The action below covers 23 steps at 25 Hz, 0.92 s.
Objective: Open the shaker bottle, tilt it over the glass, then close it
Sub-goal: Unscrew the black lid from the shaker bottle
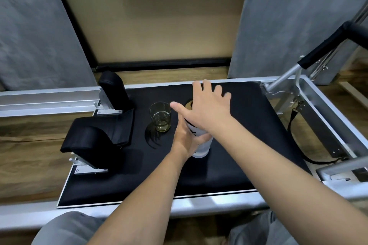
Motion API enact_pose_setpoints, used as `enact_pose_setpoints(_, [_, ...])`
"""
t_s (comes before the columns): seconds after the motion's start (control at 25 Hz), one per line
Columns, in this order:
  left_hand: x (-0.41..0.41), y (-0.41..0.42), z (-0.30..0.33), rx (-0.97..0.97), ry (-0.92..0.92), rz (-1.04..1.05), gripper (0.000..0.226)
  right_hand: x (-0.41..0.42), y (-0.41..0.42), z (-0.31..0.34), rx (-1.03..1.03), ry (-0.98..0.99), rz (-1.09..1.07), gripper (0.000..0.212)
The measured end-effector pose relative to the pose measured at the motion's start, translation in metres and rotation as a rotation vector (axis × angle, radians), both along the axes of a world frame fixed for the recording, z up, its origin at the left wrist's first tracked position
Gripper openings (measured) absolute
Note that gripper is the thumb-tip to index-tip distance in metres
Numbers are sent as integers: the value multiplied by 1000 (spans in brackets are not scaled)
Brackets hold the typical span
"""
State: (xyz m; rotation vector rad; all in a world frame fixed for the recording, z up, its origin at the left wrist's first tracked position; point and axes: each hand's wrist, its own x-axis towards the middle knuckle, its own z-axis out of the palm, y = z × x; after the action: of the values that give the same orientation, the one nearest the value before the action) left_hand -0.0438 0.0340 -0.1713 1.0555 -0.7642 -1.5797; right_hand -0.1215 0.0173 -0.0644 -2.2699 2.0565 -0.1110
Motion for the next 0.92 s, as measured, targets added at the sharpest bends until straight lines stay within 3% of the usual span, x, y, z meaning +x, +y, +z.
enact_pose_setpoints(0.04, [-1, -2, 3, 82, 49, 14, 33, 8, 3, 1, 38, 98, -60, 83])
enact_pose_setpoints(0.12, [0, -3, 2, 110, 31, 18, 31, 12, 4, -2, 40, 195, 18, 65])
enact_pose_setpoints(0.2, [6, -2, -3, 45, -59, 32, 19, -1, -1, -4, 30, 136, 307, 50])
enact_pose_setpoints(0.24, [11, -1, -8, -77, -207, 39, 10, -10, -5, 0, 78, 45, 442, 46])
enact_pose_setpoints(0.32, [16, -3, -29, -197, -519, -37, 68, -25, -9, 8, 196, -215, 518, 38])
enact_pose_setpoints(0.36, [13, -5, -30, -183, -533, -55, 83, -28, -9, 9, 202, -304, 476, 39])
enact_pose_setpoints(0.44, [6, 2, -19, -195, -431, -62, 94, -23, -9, 10, 151, -255, 270, 66])
enact_pose_setpoints(0.52, [0, 4, -5, -82, -105, -29, 96, -10, -6, 11, 104, -5, 17, 94])
enact_pose_setpoints(0.56, [1, 0, -6, 7, 62, -16, 105, -4, -4, 12, 110, 106, -46, 97])
enact_pose_setpoints(0.6, [1, 0, -4, 39, 144, -15, 104, 0, -3, 13, 119, 188, -50, 95])
enact_pose_setpoints(0.68, [1, 5, -3, -20, 37, -31, 82, 0, -5, 15, 117, 239, 112, 75])
enact_pose_setpoints(0.8, [1, 6, -1, -55, -10, -29, 56, -11, -5, 20, 144, 0, 480, 30])
enact_pose_setpoints(0.84, [2, 5, -2, -75, 15, -41, 53, -13, -3, 20, 139, -76, 546, 24])
enact_pose_setpoints(0.92, [2, 2, -1, -30, 140, -45, 39, -11, 0, 13, 87, -147, 537, 34])
